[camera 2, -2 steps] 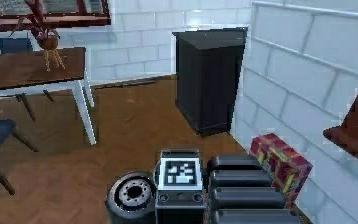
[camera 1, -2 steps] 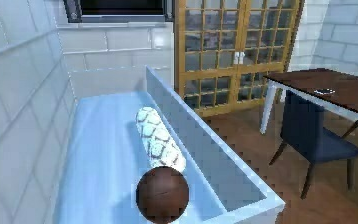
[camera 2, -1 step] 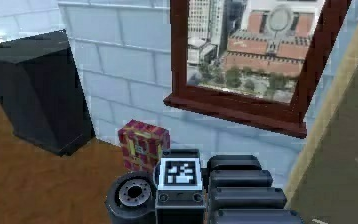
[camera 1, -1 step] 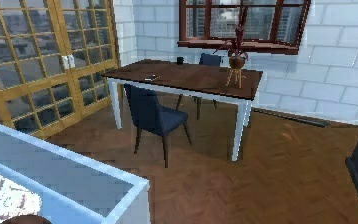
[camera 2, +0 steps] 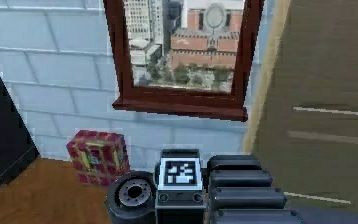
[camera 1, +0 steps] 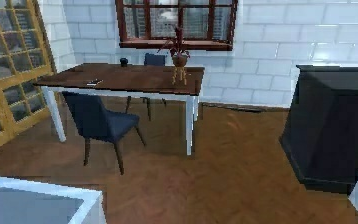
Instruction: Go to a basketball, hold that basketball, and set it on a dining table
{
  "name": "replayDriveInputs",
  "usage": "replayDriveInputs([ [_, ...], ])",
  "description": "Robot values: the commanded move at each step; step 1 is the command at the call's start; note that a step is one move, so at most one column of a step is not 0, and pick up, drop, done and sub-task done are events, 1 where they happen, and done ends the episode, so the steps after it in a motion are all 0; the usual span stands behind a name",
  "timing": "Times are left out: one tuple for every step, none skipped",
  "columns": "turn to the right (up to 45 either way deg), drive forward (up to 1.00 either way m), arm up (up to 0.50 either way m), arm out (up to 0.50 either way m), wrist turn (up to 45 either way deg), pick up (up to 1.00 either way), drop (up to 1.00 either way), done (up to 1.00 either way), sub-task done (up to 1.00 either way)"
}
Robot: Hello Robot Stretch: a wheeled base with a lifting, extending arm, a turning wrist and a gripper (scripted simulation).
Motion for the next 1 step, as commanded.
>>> replayDriveInputs([
  [0.0, 0.65, 0.0, 0.0, 0.0, 0.0, 0.0, 0.0, 0.0],
])
